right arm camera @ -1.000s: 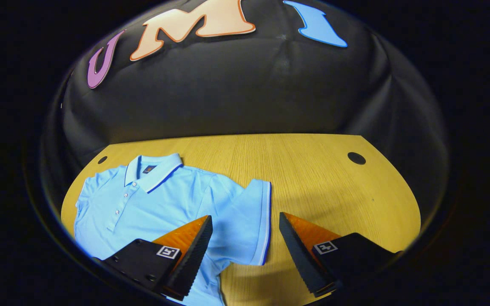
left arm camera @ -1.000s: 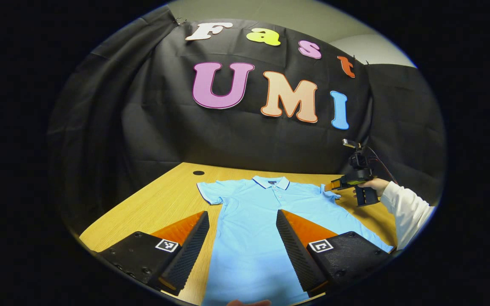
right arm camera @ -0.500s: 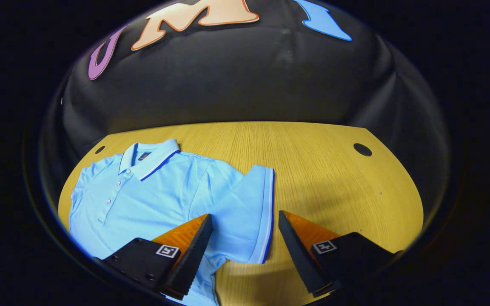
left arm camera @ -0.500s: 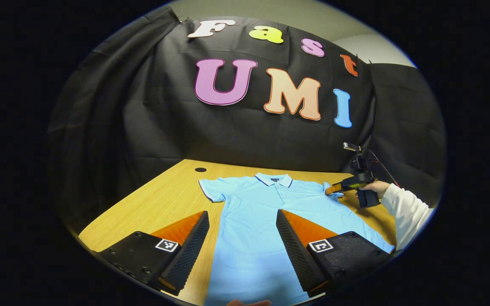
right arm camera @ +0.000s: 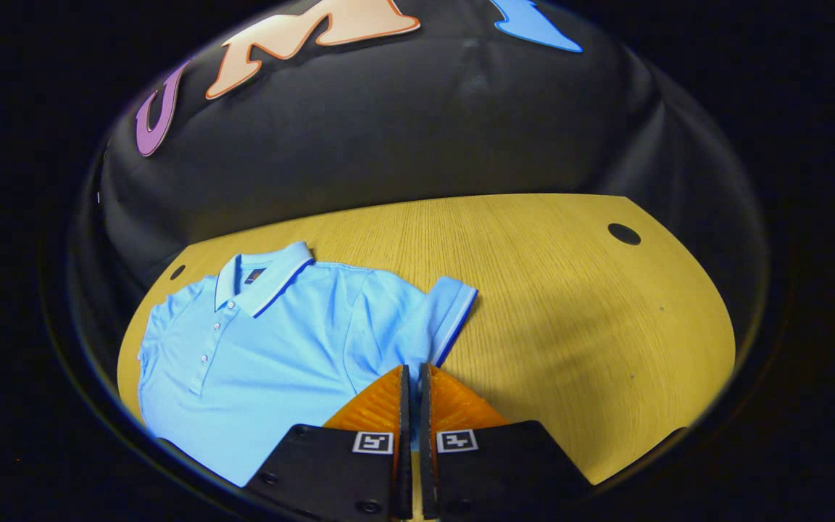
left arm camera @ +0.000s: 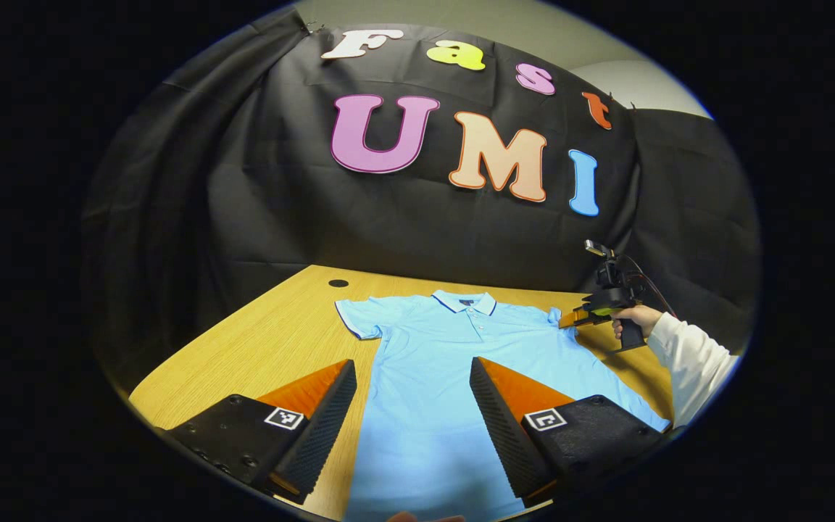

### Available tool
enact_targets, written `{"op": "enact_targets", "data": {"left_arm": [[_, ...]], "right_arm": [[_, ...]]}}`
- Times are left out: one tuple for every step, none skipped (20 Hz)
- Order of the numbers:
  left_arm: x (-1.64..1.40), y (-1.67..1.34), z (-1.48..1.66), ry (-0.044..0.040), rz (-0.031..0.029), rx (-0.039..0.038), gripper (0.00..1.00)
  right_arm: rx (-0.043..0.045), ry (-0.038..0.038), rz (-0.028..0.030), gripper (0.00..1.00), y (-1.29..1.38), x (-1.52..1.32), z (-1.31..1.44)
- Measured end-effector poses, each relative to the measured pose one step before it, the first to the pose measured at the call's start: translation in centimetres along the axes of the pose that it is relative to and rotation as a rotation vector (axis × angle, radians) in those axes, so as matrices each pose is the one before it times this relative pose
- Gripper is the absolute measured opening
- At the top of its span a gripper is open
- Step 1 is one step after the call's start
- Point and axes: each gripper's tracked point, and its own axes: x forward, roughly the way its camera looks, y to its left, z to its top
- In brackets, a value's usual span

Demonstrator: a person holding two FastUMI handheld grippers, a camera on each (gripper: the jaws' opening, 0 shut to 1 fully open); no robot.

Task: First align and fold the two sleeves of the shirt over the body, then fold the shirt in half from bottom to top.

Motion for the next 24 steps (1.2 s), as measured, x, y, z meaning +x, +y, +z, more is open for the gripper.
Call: {"op": "enact_targets", "data": {"left_arm": [[-0.106,0.062,-0.028,-0.00055,0.00057,0.00087,0.94],[-0.049,0.021,0.124,-0.00208,0.00006,0.00141,0.94],[0.024,-0.011,0.052,-0.00186,0.00196,0.00021,0.94],[0.040,0.015,0.007,0.00074,0.00159,-0.00046,0.94],[-0.049,0.019,-0.004,-0.00097,-0.00069,0.00097,0.94],[0.049,0.000,0.070,-0.00162,0.00093,0.00146,0.94],[-0.081,0.048,-0.043,-0.00078,0.00152,-0.00092,0.94],[0.045,-0.037,0.056,-0.00173,-0.00175,-0.00173,0.94],[-0.098,-0.086,-0.138,0.00189,-0.00307,-0.00104,0.94],[0.065,-0.084,-0.007,0.00230,-0.00134,-0.00063,0.94],[0.091,-0.116,-0.046,0.00221,-0.00174,-0.00146,0.94],[0.039,-0.147,0.019,0.00115,-0.00427,-0.00293,0.94],[-0.054,-0.185,-0.144,0.00177,-0.00453,-0.00188,0.94],[-0.030,-0.034,-0.007,-0.00039,-0.00146,0.00272,0.94],[-0.083,0.125,0.114,-0.00424,0.00271,0.00296,0.94],[-0.063,0.065,0.182,-0.00526,0.00121,0.00134,0.94],[-0.004,-0.110,0.047,-0.00275,-0.00130,0.00203,0.94],[0.089,-0.127,0.008,0.00001,-0.00237,0.00298,0.94],[0.034,-0.053,-0.042,0.00011,-0.00185,0.00087,0.94],[0.047,-0.012,0.122,0.00170,-0.00299,-0.00167,0.94],[0.048,-0.046,-0.052,0.00070,-0.00211,-0.00169,0.94],[0.005,0.156,0.039,0.00053,0.00229,0.00009,0.94],[0.032,0.232,-0.178,0.00019,0.00400,0.00017,0.94],[0.073,0.238,-0.007,0.00087,0.00501,-0.00115,0.94]], "right_arm": [[-0.02212,-0.01987,0.00097,0.07,0.051,0.005,0.200],[-0.02869,-0.02526,-0.01008,0.07,-0.021,0.061,0.456],[-0.01443,-0.02389,-0.00539,0.07,0.386,-0.298,0.366],[0.00422,-0.01605,-0.00392,0.06,0.467,-0.200,0.566],[0.01514,-0.01325,0.00184,0.06,0.562,-0.335,0.532],[0.00977,-0.01603,0.01205,0.06,0.738,-0.353,0.698],[-0.00071,-0.01904,0.00917,0.06,0.619,-0.484,0.653],[-0.00771,-0.02211,0.00899,0.06,0.692,-0.356,0.759],[-0.00712,-0.02281,0.01390,0.05,0.872,-0.484,0.693],[-0.00107,-0.02502,0.01898,0.05,1.083,-0.358,0.732],[-0.00008,-0.02032,0.02018,0.06,1.223,-0.337,0.613],[-0.00560,-0.01613,0.01306,0.06,1.103,-0.278,0.436],[-0.01751,-0.01360,0.01716,0.06,1.218,-0.222,0.249],[-0.02524,-0.00521,0.02613,0.06,1.448,-0.152,0.108],[-0.02888,-0.00254,0.02786,0.06,1.752,0.047,-0.065],[-0.02478,0.00438,0.02820,0.06,1.718,0.154,-0.078],[-0.02282,0.00863,0.03176,0.06,1.894,0.316,-0.379],[-0.01770,0.01498,0.03072,0.05,1.775,0.516,-0.530],[-0.01476,0.01983,0.02928,0.05,1.609,0.485,-0.852],[-0.01124,0.02489,0.02512,0.06,1.511,0.478,-0.858],[-0.01097,0.02284,0.01996,0.06,1.262,0.069,-0.792],[-0.01340,0.01261,0.01464,0.07,0.999,0.171,-0.602],[-0.01573,0.01071,0.01297,0.07,0.555,0.207,-0.628],[-0.00860,0.00770,0.01360,0.11,0.601,0.060,-0.290]]}}
